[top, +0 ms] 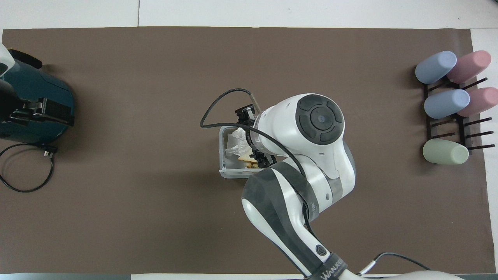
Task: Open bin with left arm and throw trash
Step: 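Lower the bread slice over the bin and open the right gripper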
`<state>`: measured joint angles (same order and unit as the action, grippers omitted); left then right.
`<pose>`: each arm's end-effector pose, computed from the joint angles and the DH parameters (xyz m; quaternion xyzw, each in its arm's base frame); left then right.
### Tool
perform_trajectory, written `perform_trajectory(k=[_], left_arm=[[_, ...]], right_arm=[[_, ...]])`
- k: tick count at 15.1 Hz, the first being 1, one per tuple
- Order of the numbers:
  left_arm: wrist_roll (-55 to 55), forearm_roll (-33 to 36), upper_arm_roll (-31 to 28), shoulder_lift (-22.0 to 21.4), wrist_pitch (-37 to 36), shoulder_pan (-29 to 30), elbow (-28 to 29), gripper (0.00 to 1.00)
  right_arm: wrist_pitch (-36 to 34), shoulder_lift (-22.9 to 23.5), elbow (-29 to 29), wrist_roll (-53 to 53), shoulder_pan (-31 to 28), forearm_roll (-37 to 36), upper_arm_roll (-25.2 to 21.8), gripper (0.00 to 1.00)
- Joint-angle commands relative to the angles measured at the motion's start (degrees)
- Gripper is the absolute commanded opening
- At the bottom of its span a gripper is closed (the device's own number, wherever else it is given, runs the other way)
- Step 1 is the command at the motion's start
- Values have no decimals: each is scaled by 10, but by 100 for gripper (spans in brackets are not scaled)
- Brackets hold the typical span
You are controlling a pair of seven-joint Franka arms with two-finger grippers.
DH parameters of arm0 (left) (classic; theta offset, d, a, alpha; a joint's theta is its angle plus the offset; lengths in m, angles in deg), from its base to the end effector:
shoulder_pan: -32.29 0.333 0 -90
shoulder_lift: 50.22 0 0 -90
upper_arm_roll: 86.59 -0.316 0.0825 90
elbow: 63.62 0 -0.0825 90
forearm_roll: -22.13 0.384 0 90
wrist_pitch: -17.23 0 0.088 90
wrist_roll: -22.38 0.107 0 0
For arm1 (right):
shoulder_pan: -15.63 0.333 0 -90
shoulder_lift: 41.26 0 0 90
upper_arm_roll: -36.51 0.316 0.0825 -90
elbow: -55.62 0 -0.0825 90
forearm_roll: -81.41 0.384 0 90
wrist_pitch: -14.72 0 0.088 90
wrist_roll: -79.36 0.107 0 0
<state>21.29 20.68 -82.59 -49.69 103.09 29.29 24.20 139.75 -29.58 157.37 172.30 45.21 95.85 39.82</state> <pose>0.5457 -0.0697 0.6311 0.9983 -0.0522 -0.0226 0.0114 0.5320 0.3523 0.4630 -0.8226 0.5476 0.0571 0.1417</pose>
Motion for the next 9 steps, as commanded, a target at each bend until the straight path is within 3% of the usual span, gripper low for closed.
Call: perform_trajectory(k=[1, 6, 9], left_arm=[[4, 7, -6, -10, 6, -5, 10, 100], [5, 7, -6, -22, -16, -3, 23, 100], [1, 7, -6, -22, -14, -3, 24, 100]], right_arm=[[-15, 1, -13, -11, -28, -22, 1, 100], [-40, -3, -23, -180, -79, -93, 1, 100], [-59, -14, -20, -312, -132, -100, 0, 100]])
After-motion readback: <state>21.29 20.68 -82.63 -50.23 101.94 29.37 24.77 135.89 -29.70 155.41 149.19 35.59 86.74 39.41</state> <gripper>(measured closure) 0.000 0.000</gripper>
